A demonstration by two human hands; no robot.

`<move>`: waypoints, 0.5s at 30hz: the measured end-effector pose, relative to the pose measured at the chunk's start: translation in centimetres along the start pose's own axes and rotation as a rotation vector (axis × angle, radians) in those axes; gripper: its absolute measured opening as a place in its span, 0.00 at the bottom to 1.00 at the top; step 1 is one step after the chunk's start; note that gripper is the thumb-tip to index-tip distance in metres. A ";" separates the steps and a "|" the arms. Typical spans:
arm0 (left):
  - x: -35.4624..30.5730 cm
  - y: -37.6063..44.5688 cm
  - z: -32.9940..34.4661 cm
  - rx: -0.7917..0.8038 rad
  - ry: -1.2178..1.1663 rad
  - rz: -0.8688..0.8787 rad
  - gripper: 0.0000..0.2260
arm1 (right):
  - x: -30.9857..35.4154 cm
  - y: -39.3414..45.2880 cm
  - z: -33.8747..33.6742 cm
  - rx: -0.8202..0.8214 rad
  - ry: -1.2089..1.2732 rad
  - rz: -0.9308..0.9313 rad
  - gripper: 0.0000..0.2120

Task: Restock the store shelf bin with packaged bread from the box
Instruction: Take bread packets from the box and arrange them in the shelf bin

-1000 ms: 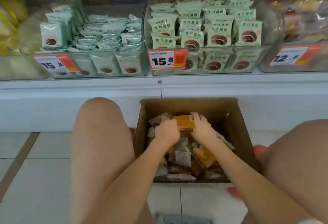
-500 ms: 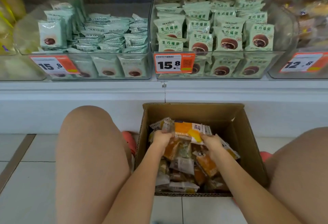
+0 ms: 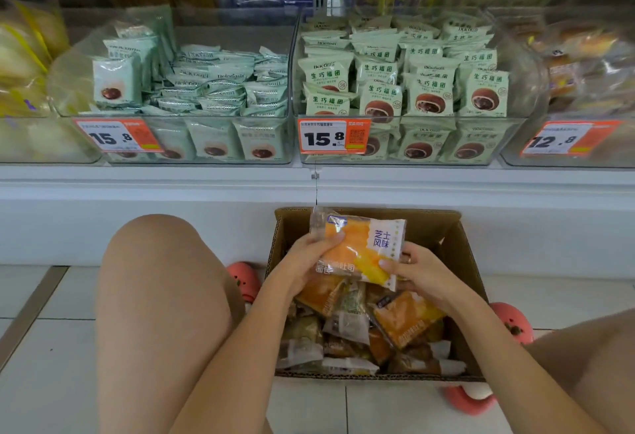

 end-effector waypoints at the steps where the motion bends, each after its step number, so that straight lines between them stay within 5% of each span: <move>1: -0.9 -0.3 0.6 0.018 -0.006 0.052 0.17 | 0.6 -0.8 -0.2 -0.010 -0.034 -0.020 0.21; 7: -8.0 -2.6 3.7 0.116 0.292 0.360 0.08 | 10.5 -8.5 -2.3 -0.293 -0.284 -0.482 0.25; 11: -14.9 -4.5 6.9 0.127 0.360 0.532 0.21 | 17.3 -12.4 -0.5 -0.257 -0.825 -0.477 0.16; 15: -23.4 -6.1 9.3 0.161 0.409 0.687 0.06 | 23.0 -16.4 -1.5 -0.353 -0.840 -0.624 0.13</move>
Point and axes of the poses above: each hand's wrist, its own y-axis towards the middle knuckle, its own z-axis out of the palm, x = y × z, the point moved 4 cm from there along y, towards the middle knuckle, and after that the axes turned 15 degrees about z, right-handed, at the moved point
